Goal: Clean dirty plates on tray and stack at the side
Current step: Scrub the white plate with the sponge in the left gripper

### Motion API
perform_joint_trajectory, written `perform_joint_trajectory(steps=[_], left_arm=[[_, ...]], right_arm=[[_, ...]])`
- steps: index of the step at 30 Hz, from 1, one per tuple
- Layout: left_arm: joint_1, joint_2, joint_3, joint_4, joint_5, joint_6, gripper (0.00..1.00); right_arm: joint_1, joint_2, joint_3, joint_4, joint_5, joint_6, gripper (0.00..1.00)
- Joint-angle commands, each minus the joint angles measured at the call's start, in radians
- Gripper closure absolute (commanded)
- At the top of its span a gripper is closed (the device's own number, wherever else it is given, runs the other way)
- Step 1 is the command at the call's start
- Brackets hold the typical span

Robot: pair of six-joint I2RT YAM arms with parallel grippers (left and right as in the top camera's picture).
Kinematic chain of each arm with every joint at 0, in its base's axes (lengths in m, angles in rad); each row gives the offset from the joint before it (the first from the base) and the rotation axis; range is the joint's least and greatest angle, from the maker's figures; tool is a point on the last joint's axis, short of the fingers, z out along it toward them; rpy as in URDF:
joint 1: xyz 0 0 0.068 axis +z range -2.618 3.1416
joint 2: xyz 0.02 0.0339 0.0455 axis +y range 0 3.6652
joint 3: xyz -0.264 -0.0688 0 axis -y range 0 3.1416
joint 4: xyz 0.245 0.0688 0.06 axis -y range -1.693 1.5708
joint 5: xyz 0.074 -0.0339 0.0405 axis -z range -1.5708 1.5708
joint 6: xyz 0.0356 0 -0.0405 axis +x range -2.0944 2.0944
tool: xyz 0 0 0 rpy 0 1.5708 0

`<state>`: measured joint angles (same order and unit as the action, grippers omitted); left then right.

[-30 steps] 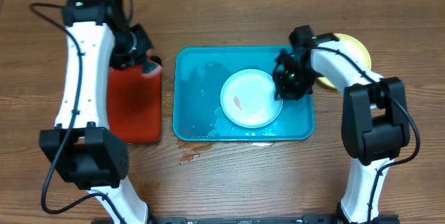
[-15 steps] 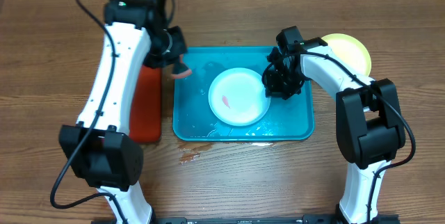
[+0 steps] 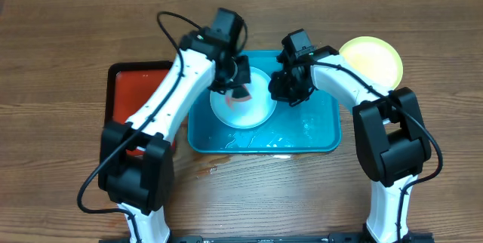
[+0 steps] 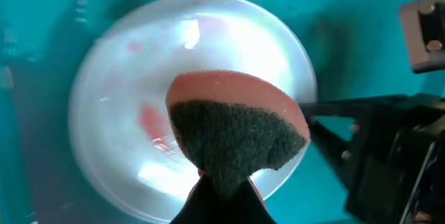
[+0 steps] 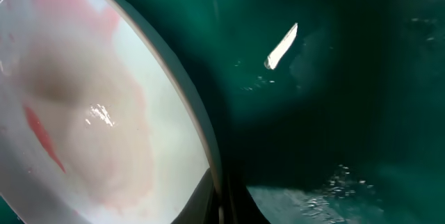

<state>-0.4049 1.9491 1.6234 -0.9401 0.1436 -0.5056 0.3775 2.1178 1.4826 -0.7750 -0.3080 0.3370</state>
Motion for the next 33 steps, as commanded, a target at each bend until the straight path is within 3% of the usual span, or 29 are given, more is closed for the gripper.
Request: perform_joint_trajectory(steps=[1, 15, 22, 33], left_arm=[[-0.014, 0.010, -0.055, 0.056, 0.012, -0.067, 0.96], [-0.002, 0.010, -0.112, 0.182, -0.027, -0.115, 0.96], [-0.001, 0.053, -0.112, 0.197, -0.028, -0.202, 0.96], [0.002, 0.183, -0.112, 0.216, -0.121, -0.162, 0.96]], right_arm=[[0.013, -0.023, -0.004, 0.008, 0.030, 0.063, 0.96], [0.014, -0.023, -0.004, 0.032, -0.023, 0.064, 0.96], [0.014, -0.023, -0.004, 0.038, -0.018, 0.065, 0.96], [0.014, -0.023, -0.004, 0.034, 0.054, 0.135, 0.96]])
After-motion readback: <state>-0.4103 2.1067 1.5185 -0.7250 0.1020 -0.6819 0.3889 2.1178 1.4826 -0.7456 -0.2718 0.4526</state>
